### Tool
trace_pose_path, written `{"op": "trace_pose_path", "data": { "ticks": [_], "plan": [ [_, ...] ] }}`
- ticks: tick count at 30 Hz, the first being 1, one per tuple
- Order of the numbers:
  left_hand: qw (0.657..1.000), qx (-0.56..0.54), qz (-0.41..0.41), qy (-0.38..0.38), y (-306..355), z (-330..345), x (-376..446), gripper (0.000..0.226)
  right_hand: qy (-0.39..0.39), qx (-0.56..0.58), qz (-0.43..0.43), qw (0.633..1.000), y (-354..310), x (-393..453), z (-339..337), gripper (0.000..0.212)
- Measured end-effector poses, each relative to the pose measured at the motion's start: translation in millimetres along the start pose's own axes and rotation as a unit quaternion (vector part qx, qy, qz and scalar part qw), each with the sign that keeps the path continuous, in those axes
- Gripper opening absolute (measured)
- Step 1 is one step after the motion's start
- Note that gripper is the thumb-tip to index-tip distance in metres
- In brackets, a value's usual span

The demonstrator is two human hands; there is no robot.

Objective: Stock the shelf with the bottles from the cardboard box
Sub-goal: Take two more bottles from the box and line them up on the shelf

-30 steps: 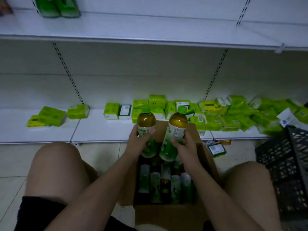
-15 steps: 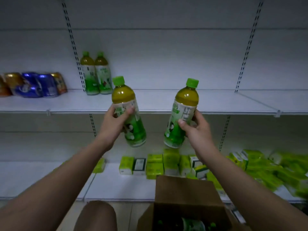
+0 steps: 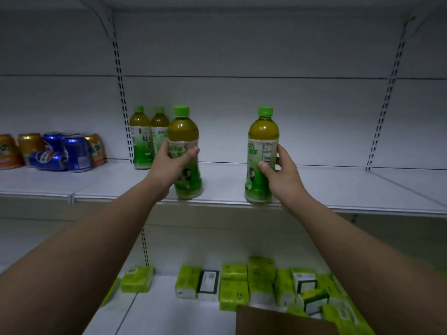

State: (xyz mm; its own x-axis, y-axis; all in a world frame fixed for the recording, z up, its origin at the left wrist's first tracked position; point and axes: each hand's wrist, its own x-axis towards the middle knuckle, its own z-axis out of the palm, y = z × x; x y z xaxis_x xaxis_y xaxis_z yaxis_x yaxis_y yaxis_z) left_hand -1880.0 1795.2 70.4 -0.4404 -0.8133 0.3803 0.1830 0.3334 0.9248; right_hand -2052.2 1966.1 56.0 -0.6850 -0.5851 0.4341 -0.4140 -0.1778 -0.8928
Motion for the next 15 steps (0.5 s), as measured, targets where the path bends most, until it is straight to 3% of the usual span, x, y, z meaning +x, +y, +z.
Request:
{"op": "trace_pose_path", "data": {
  "ticks": [3,6,12,15],
  "plan": [
    [1.0,-0.01,-0.026,-0.014,-12.4,-0.6,15.4,0.036,0.0,-0.021,0.004,1.0,10.4,18.2,7.1,0.05],
    [0.999,0.003,-0.034,-0.039,-15.2,2.3,27.7,0.045,-0.01,-0.027,-0.001,1.0,17.6,27.8,14.0,0.048],
    [1.0,-0.008,-0.011,-0.026,-22.2,14.0,32.8,0.038,-0.007,-0.03,-0.009,0.999,22.8,32.3,22.6,0.046],
    [0.999,0.021,-0.004,-0.026,-27.1,14.1,27.8,0.045,-0.01,-0.039,-0.012,0.999,21.7,31.9,23.2,0.048]
  ]
}}
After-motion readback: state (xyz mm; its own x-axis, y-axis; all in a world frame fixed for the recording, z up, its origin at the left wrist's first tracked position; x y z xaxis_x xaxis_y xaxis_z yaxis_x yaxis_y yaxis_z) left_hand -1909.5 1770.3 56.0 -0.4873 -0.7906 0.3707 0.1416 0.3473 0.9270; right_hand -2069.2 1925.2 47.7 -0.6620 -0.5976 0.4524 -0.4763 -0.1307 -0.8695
